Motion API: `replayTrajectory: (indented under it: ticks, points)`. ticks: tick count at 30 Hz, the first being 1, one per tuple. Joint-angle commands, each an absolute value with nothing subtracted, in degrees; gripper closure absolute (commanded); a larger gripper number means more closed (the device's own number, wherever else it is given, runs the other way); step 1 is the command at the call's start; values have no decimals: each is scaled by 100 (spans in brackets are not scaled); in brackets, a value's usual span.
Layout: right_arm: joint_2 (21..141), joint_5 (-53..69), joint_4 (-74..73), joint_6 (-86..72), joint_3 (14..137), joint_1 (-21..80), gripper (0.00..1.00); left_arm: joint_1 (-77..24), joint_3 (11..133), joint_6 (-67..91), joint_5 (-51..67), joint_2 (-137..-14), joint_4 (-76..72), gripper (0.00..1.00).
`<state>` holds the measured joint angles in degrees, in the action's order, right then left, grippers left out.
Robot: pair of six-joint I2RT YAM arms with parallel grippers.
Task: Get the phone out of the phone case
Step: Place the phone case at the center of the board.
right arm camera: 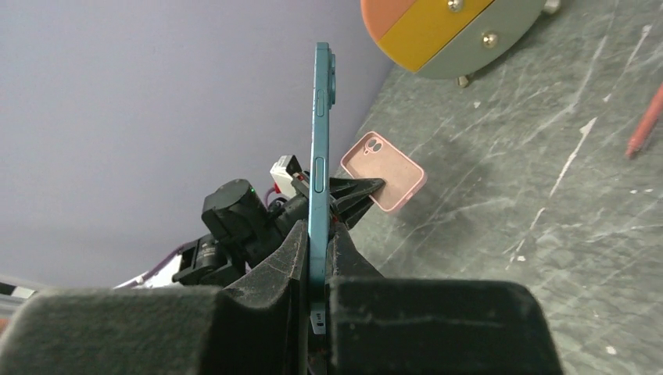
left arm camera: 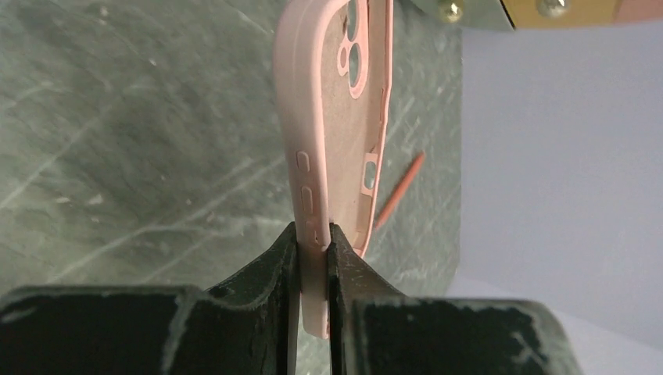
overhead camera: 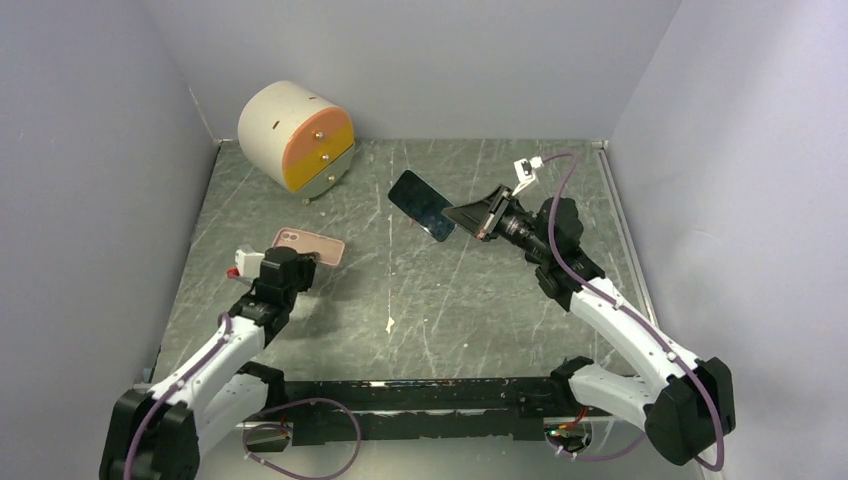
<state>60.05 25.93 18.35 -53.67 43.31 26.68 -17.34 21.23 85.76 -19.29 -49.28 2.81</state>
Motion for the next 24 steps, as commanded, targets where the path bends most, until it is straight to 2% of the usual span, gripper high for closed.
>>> replayTrajectory:
  ticks: [1,12,24]
  points:
    - [5702,2652,1987,-5079,4348,2502,100,-1420,2186,9145,-2061,-5647,-481,97]
    - [5762,3076,1603,-4610,4549,2121,100,-737,2733,9308,-1774,-7616,-1566,97]
    - [5757,3245,1431,-4395,4587,2033,100,-582,3181,9675,-1476,-8949,-2119,97]
